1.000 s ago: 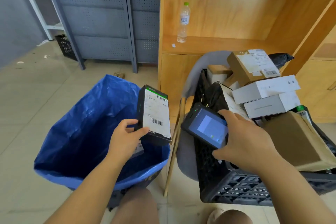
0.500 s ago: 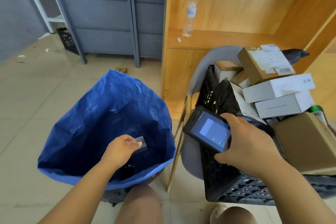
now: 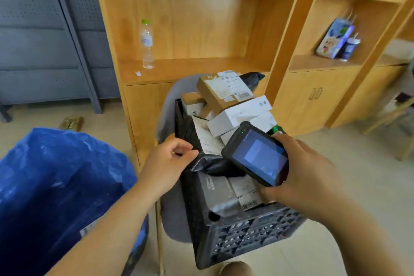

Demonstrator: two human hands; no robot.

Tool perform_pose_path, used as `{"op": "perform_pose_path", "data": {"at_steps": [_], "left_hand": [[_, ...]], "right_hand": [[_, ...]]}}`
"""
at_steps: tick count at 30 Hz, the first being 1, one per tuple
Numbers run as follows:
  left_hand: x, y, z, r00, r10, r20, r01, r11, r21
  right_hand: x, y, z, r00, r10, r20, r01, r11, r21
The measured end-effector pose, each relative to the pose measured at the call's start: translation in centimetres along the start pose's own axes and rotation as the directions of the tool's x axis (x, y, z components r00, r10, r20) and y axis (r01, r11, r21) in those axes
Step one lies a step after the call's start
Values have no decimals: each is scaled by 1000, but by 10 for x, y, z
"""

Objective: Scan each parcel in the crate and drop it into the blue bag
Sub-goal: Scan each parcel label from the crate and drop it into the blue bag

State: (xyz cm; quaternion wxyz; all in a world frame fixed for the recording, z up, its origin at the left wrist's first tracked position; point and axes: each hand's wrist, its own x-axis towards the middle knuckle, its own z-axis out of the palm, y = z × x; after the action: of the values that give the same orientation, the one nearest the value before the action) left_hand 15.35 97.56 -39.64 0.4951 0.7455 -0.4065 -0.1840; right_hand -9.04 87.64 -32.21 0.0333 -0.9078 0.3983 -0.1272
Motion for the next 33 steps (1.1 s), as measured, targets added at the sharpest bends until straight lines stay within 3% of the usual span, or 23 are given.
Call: {"op": "perform_pose_path", "data": {"at_steps": [5,11,20,28,33], "left_hand": [[61,38,52,994,105,27,-107,986,125],[97,50,82,975,135,174,-179,945,273],[90,46,82,974,226,35,-224,913,342],[47,47,38,985,169,-44,-161,975,152],[14,38,19,989,70,-134,-88,988,-129]], "right_hand": [[4,39,-23,993,93,-77,-91,996,24],[19,68,-27,981,139,-135,-129,988,81],[40,84,-8,987,117,-110,-98,981,167],[37,80,-5,980,97,-176,-51,966,254],[21,71,1,980,120,-159,-68,952,299]]}}
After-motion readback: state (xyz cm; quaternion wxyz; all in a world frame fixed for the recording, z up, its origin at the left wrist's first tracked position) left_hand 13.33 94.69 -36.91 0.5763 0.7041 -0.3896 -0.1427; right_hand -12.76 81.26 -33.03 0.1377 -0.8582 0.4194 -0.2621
